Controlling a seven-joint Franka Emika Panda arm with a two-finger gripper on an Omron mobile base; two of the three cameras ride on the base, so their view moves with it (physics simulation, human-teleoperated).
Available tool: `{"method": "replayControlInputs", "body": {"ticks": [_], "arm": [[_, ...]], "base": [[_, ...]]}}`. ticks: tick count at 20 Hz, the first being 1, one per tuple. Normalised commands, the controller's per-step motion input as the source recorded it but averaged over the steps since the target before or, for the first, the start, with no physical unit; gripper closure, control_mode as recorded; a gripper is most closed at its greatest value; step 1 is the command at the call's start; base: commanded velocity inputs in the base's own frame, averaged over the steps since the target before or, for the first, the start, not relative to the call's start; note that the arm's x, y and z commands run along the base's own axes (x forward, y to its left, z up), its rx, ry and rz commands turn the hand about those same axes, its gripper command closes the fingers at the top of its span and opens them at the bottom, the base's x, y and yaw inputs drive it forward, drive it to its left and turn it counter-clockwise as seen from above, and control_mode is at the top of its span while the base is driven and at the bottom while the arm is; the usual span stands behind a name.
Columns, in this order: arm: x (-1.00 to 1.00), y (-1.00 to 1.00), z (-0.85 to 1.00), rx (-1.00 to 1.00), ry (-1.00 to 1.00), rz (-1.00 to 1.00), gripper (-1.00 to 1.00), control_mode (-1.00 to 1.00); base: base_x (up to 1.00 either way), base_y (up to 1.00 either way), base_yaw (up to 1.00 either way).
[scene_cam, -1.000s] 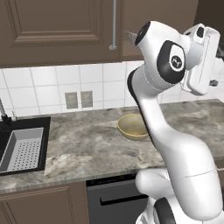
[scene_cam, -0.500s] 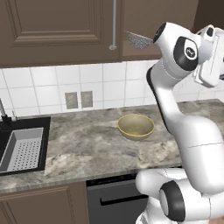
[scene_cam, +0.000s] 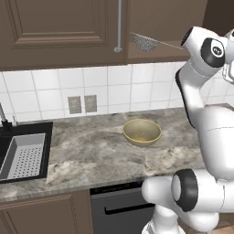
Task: Open the cabinet and setup a tea strainer by placing it in the bowl upright.
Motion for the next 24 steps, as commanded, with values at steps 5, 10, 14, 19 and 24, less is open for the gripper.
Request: {"method": "replayControlInputs", "body": {"ticks": [5,10,14,19,24], "arm": [[0.07,-0.98,-0.01,0.00,0.15,0.00,-1.00,-1.00],[0.00,-0.90,0.00,0.00,0.08,0.00,-1.00,-1.00],[-0.18,-0.08,-0.04,0.00,0.02,0.01,-1.00,-1.00],[-0.07,0.21,-0.04,0.02,-0.06,0.00,-1.00,-1.00],[0.03,0.49,0.00,0.16,-0.31,0.00,-1.00,-1.00]], "base": [[0.00,0.00,0.00],[0.00,0.00,0.00],[0.00,0.00,0.00],[0.00,0.00,0.00],[0.00,0.00,0.00]]}}
